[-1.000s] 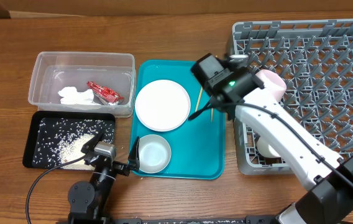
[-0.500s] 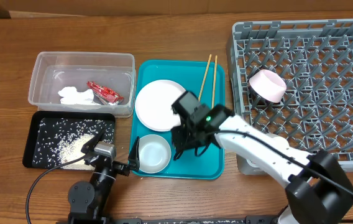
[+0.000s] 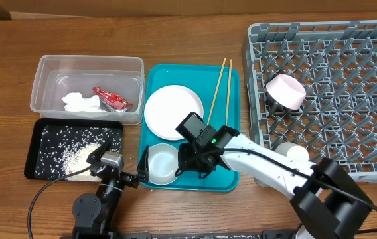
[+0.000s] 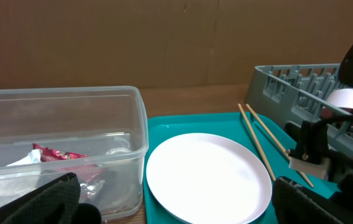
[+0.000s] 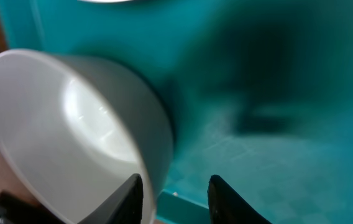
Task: Sort waste into correct bins and load items into the dishwasher
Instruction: 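Grasp the empty grey bowl on the teal tray with the right gripper, then carry the grey bowl into the rack and release it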
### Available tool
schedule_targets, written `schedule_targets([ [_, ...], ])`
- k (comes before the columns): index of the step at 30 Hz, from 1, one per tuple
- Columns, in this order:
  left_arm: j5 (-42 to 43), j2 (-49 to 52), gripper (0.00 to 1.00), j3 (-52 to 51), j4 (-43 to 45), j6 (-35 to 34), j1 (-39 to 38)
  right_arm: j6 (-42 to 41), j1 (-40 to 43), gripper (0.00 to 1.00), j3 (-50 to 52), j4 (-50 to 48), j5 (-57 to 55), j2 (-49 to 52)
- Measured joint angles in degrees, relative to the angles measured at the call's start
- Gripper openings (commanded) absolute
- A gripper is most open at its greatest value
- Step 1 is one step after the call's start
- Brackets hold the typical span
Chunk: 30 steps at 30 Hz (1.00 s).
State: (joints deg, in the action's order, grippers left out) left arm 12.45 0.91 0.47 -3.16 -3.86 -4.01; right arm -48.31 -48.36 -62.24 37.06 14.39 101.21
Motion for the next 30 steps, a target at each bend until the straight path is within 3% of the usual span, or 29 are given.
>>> schedule_targets([
  [2, 0.0, 0.0, 1.00, 0.0, 0.0, 0.0, 0.0, -1.0, 0.0, 0.16, 0.0, -0.4, -0.3, 0.3],
  [6, 0.0, 0.0, 1.00, 0.0, 0.0, 0.0, 0.0, -2.9, 0.2, 0.04, 0.0, -0.5, -0.6, 0.4],
  [12, 0.0, 0.0, 1.00, 0.0, 0.0, 0.0, 0.0, -3.6, 0.9, 0.04, -0.5, 4.7, -4.1, 0.1],
  [16, 0.0, 0.0, 1.00, 0.0, 0.0, 0.0, 0.0, -1.9, 2.2, 0.04, -3.0, 13.4, -14.1, -3.9],
  [25, 0.0, 0.0, 1.00, 0.0, 0.0, 0.0, 0.0, 2.5, 4.6, 0.04, -9.7, 21.8, -58.6, -24.8],
  [30, 0.0, 0.0, 1.00, 0.0, 0.0, 0.0, 0.0, 5.2, 13.8, 0.04, -9.9, 22.7, -77.7, -26.7],
])
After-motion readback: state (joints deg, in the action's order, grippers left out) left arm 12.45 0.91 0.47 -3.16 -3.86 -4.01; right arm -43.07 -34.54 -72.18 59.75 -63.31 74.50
